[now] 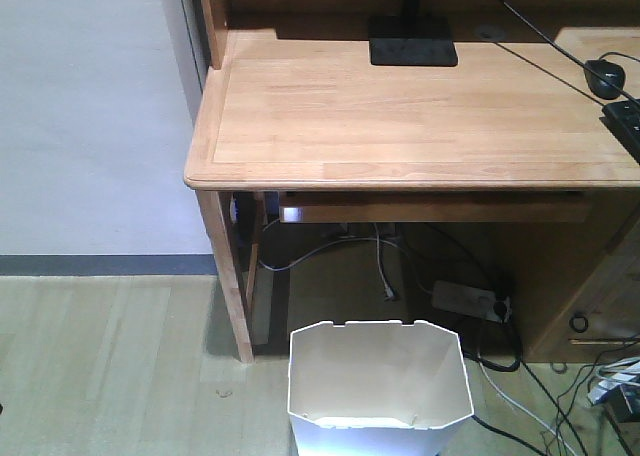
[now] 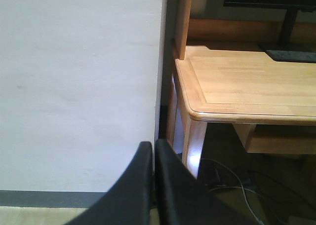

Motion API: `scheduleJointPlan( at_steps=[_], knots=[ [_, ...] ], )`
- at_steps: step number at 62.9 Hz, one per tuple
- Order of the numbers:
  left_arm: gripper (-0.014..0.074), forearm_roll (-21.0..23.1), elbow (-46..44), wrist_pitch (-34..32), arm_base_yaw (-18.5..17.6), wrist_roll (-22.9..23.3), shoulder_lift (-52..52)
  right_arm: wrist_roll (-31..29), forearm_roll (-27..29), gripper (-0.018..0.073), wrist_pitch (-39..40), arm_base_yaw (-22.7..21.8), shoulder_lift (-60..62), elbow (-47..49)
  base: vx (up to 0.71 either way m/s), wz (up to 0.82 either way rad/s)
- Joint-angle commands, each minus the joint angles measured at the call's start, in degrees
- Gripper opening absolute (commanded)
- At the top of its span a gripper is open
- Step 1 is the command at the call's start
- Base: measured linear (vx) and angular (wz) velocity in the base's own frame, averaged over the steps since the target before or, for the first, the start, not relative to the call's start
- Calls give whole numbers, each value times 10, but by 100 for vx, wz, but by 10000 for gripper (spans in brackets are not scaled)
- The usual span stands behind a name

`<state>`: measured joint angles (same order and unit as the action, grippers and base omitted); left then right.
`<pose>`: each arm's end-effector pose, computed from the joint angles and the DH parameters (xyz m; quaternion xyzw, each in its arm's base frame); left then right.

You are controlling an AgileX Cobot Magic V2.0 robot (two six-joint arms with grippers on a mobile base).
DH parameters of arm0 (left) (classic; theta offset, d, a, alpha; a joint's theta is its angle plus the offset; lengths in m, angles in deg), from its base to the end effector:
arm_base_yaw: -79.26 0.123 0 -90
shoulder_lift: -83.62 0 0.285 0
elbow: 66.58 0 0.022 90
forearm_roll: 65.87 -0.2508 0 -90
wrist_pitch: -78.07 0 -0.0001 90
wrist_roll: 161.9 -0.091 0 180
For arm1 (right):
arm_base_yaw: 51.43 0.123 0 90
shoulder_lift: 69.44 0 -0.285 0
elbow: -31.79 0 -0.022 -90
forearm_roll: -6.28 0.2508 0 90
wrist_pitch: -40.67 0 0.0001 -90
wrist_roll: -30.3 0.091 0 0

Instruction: Move trash bin to bedside with robot

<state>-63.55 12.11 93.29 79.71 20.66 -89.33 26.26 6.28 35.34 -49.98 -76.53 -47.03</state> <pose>0.0550 -0.0005 0.1812 -0.0319 0.7707 -0.0282 0.6358 0.0567 0.0014 0.1959 -0.0342 0.7139 -0.0158 0.6992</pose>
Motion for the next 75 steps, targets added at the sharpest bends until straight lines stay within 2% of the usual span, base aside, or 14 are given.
scheduleJointPlan(
  at_steps=[1, 57, 67, 75],
  knots=[
    [-6, 3, 11, -38, 0, 3, -8, -5, 0, -9, 42, -1, 6, -4, 0, -1],
    [-6, 3, 11, -38, 0, 3, -8, -6, 0, -9, 43, -1, 6, -4, 0, 0],
    [-6, 3, 11, -38, 0, 3, -8, -10, 3, -9, 101, -1, 6, -1, 0, 0],
    [-6, 3, 11, -38, 0, 3, -8, -10, 0, -9, 90, -1, 5, 20, 0, 0]
  ],
)
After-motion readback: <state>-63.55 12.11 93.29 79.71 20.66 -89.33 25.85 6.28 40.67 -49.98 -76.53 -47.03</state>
